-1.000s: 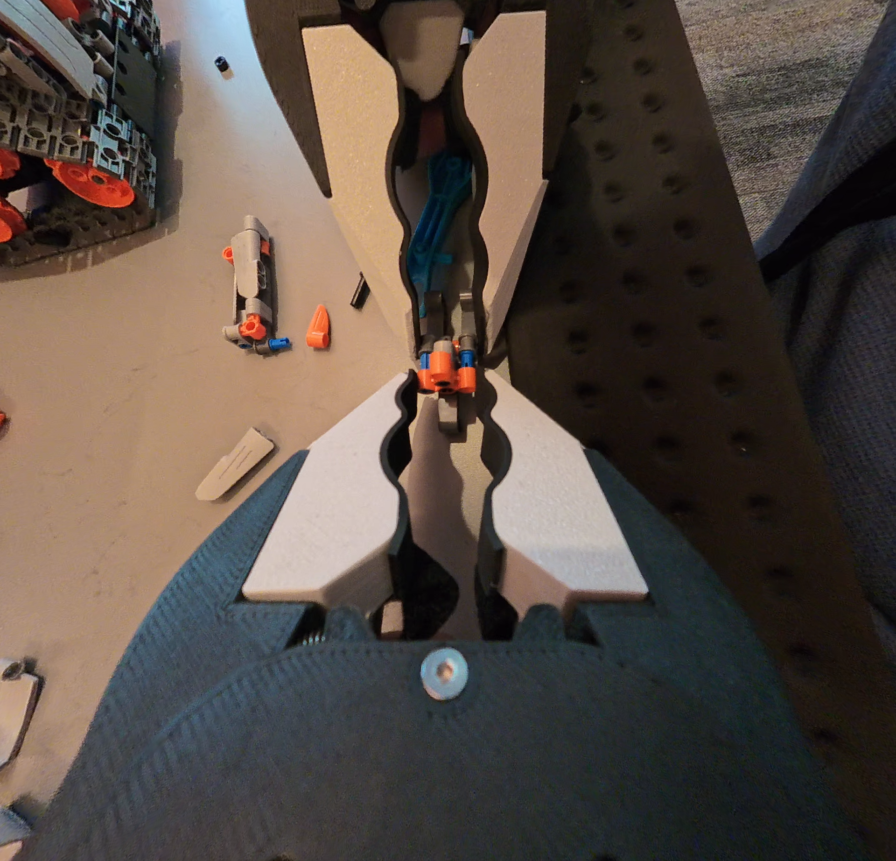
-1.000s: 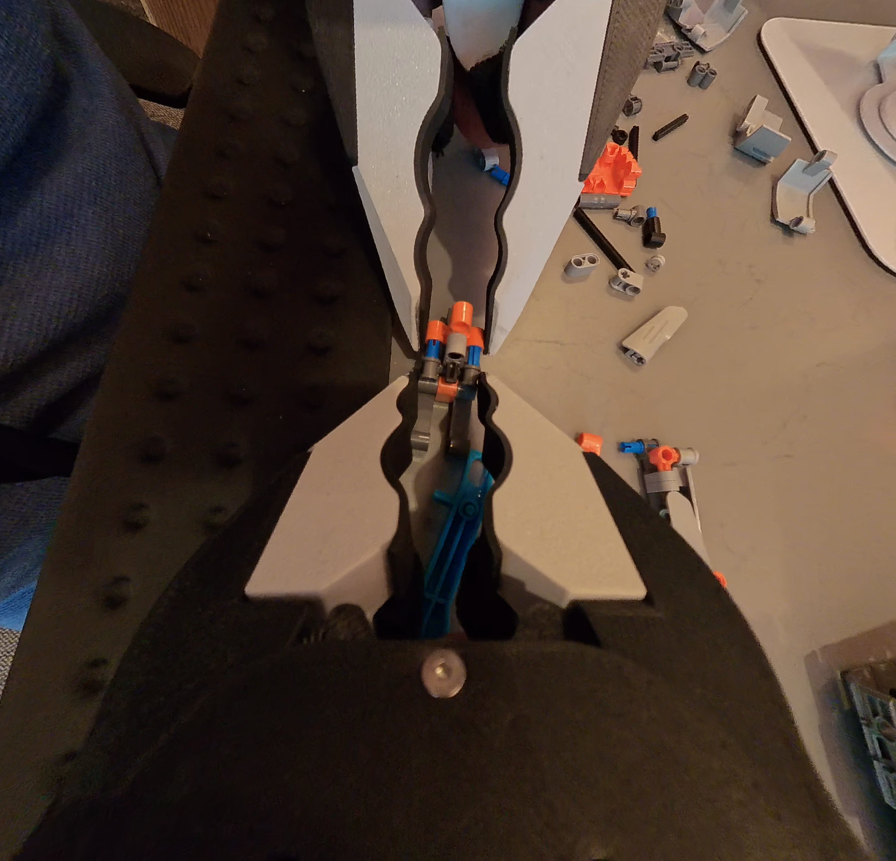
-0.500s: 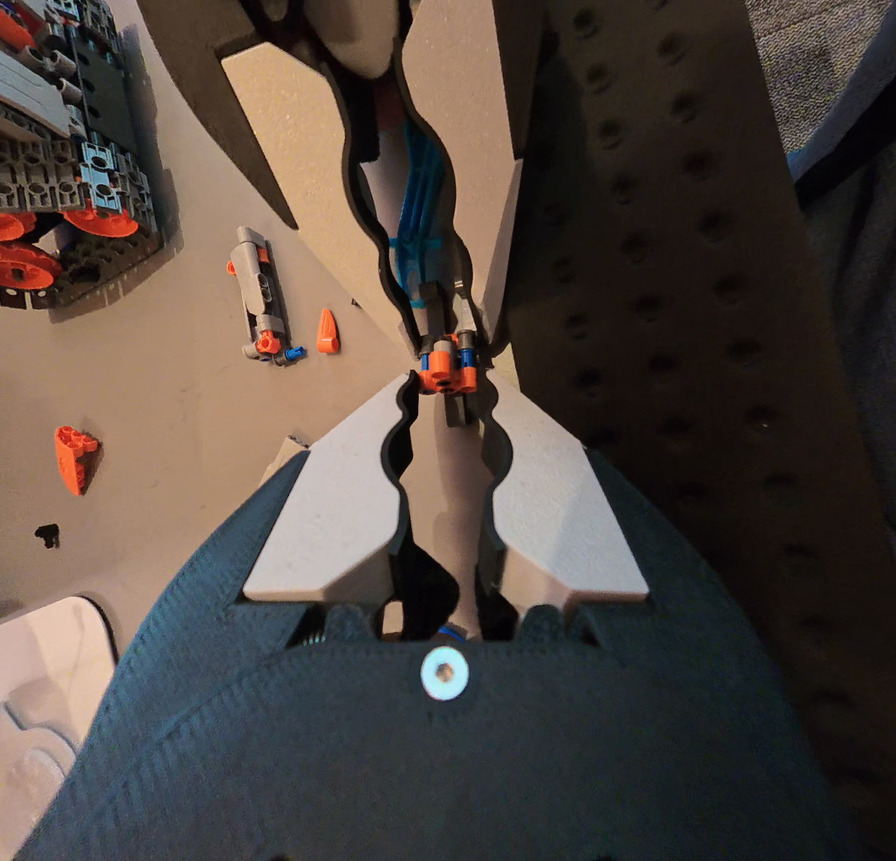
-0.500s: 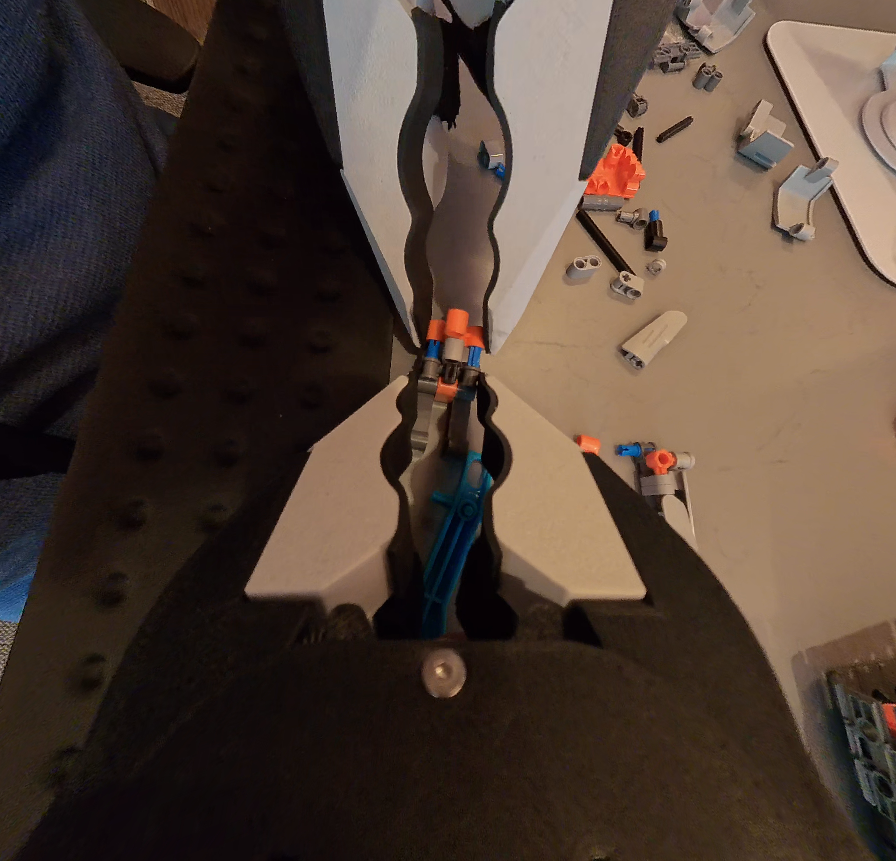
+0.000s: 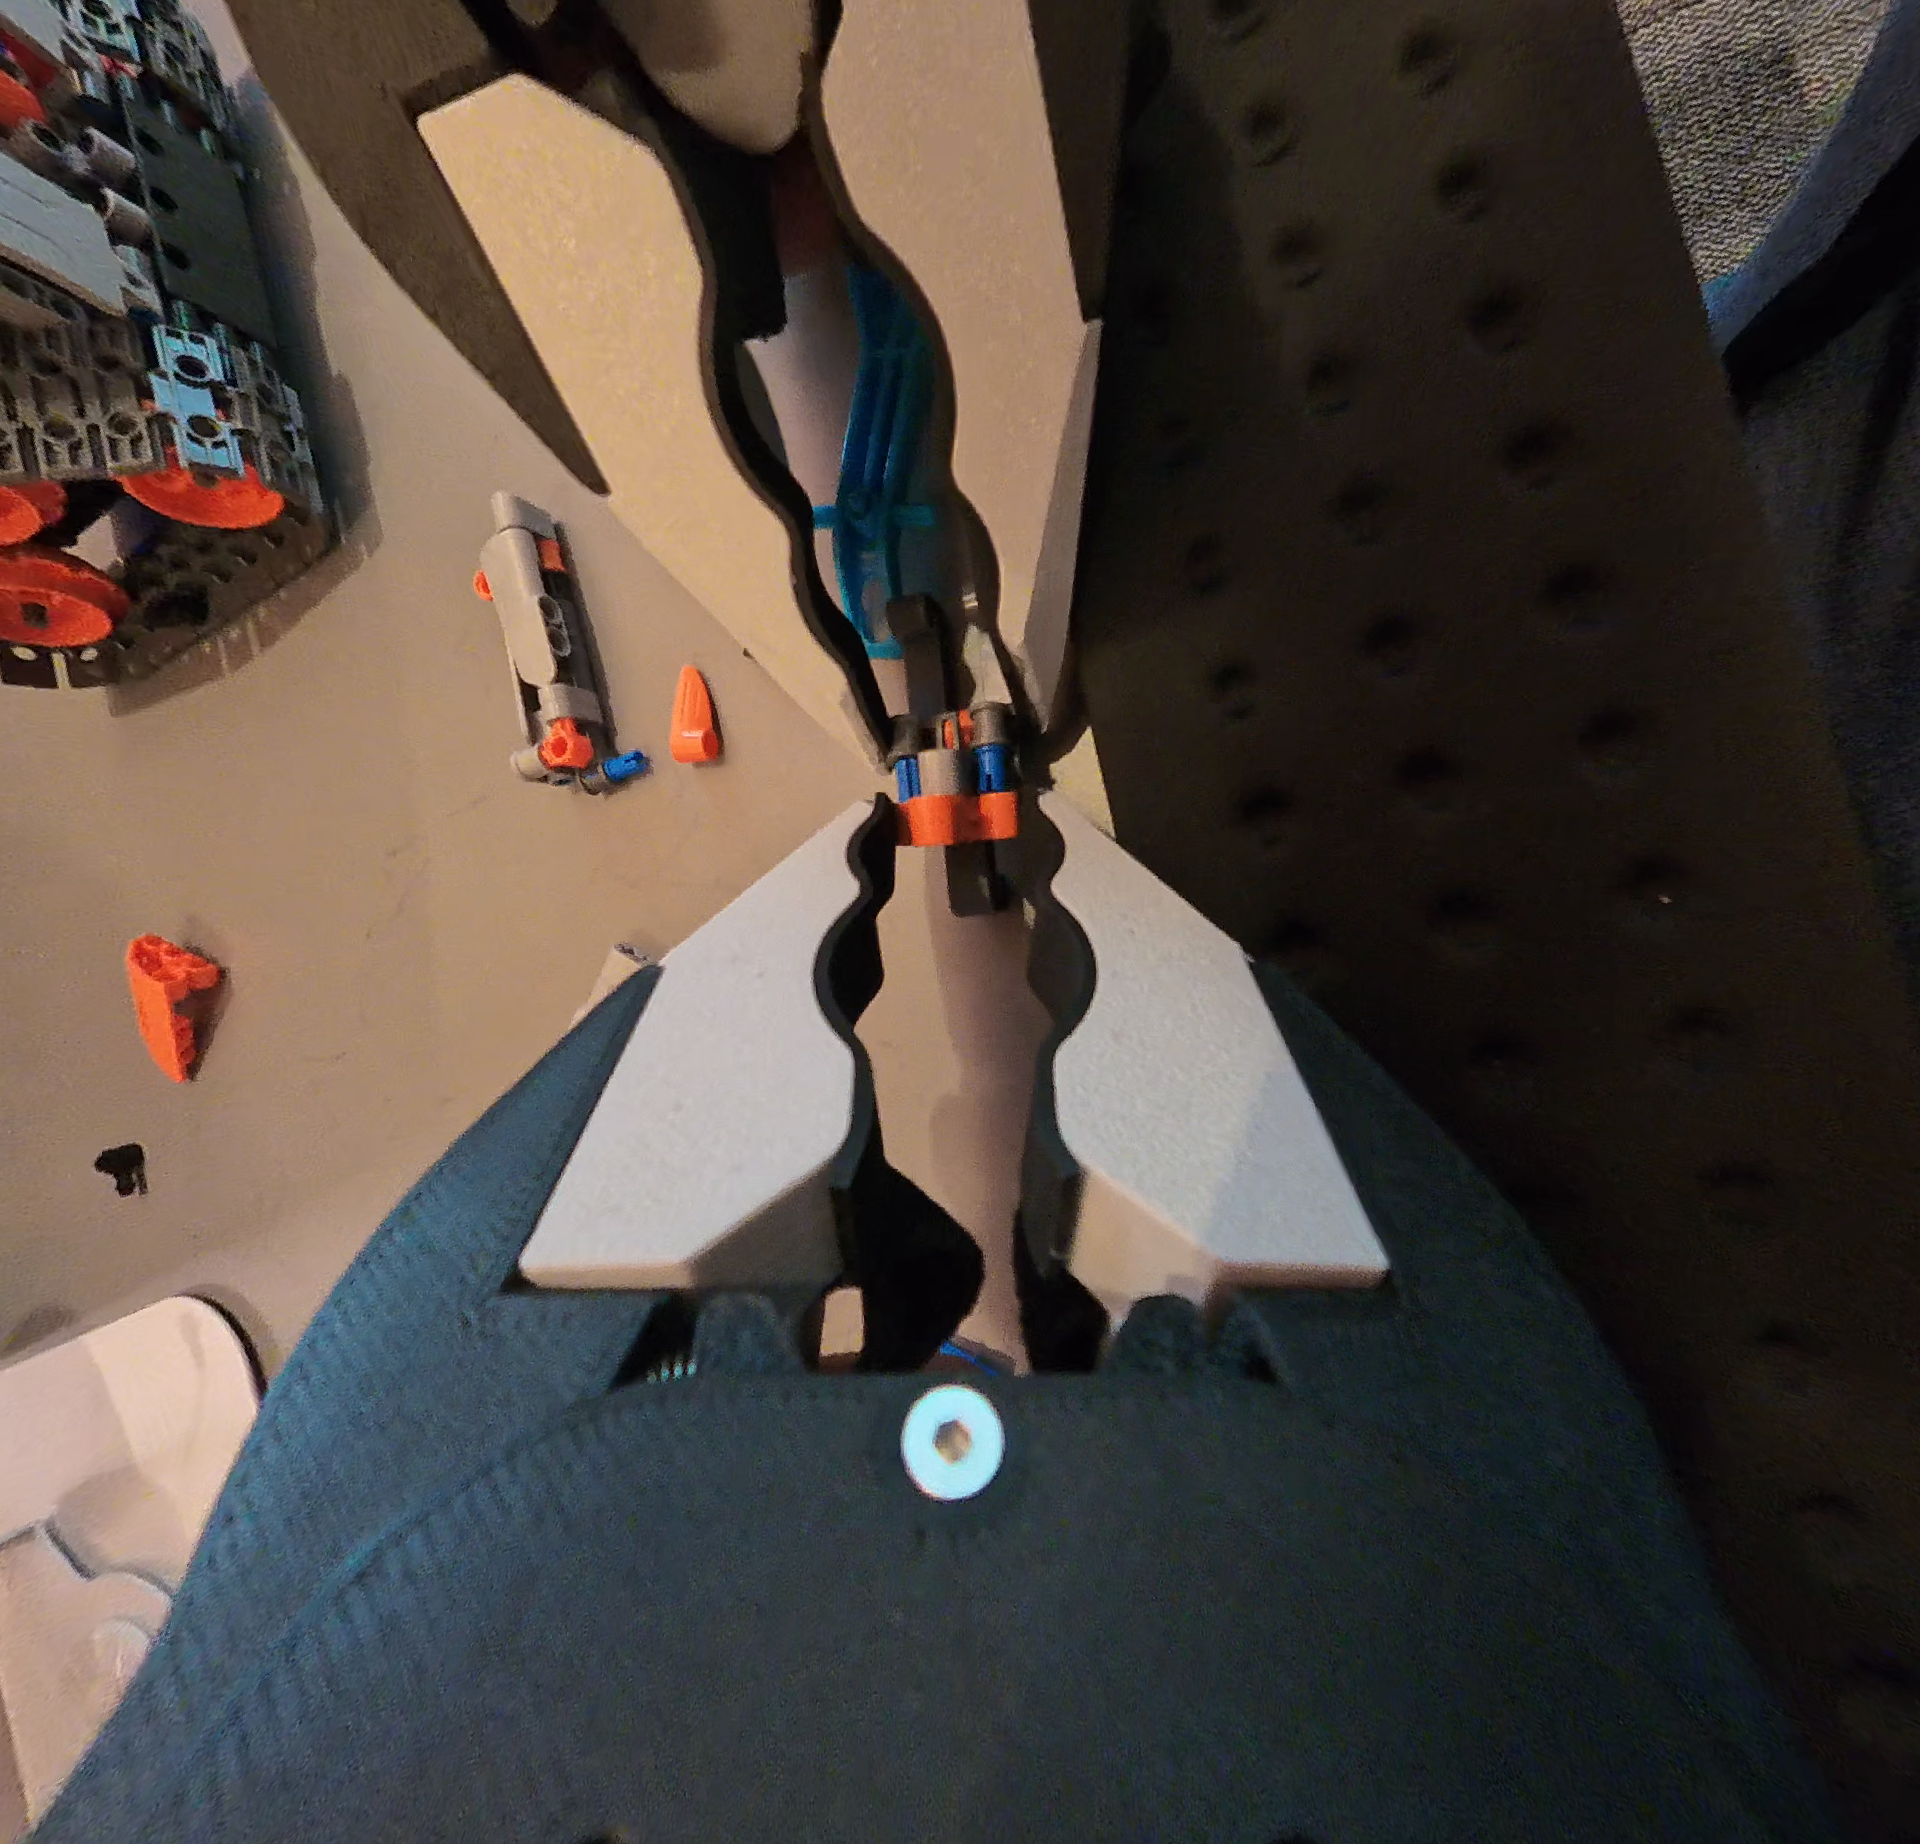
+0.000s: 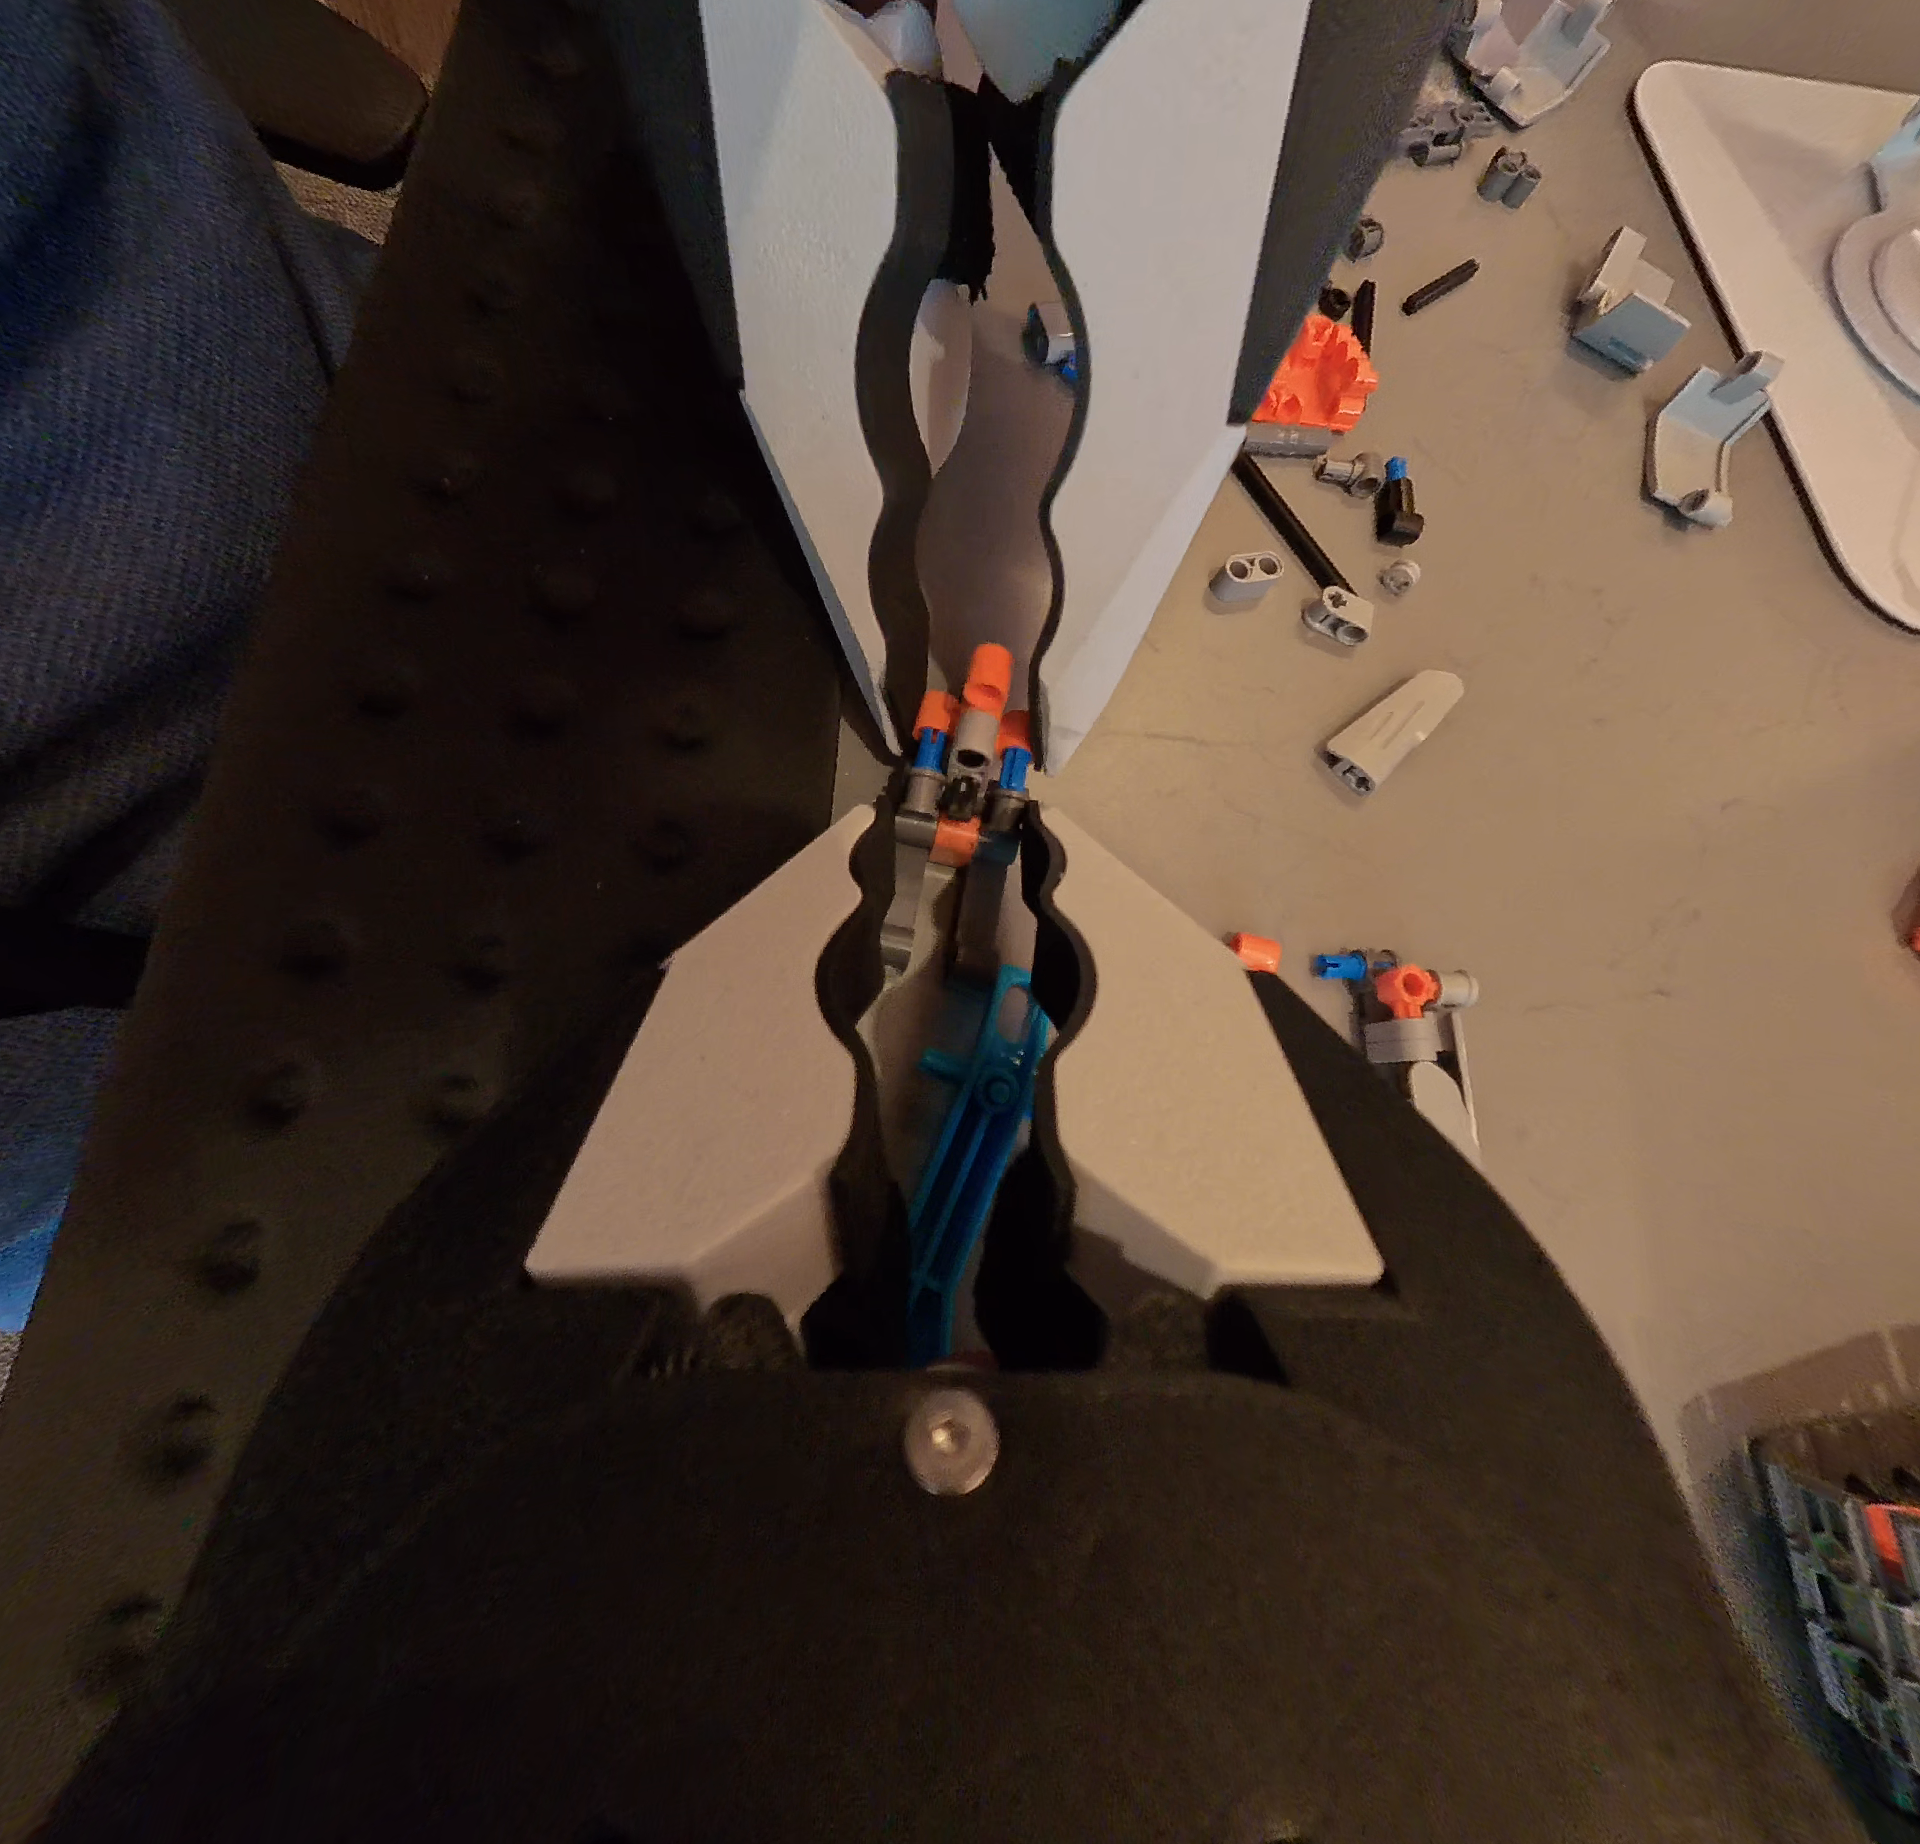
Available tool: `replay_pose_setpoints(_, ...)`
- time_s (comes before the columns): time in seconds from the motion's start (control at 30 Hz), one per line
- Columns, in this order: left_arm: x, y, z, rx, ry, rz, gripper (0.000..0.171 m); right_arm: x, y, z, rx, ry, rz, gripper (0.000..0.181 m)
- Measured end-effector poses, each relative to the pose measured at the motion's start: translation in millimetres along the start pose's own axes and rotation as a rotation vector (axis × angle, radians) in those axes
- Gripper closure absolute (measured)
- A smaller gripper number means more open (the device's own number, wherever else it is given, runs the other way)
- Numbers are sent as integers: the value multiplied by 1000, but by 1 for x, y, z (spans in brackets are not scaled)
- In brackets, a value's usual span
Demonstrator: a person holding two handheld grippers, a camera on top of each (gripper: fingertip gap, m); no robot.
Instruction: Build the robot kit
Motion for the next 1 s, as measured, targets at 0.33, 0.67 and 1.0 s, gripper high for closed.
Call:
replay_pose_setpoints(0.33, 0, 1, 0, -15, 18, -6, 151, 0, 0, 0, -10, -4, 7, 160)
replay_pose_setpoints(0.67, -3, 2, -1, 7, 30, 27, 150, 1, 0, 3, -4, -19, 4, 156)
replay_pose_setpoints(1.0, -3, 4, -2, 4, 9, 57, 150, 2, 1, 3, -15, -39, -6, 160)
Point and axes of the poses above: each gripper's, where its closed fingertips meet, z back along the fingers, y out of its top, x = y × z across the jaws, the point moved 2 cm from there along z, back along the fingers, and after that the axes turned 2 degrees about z, right-handed, at the moved point
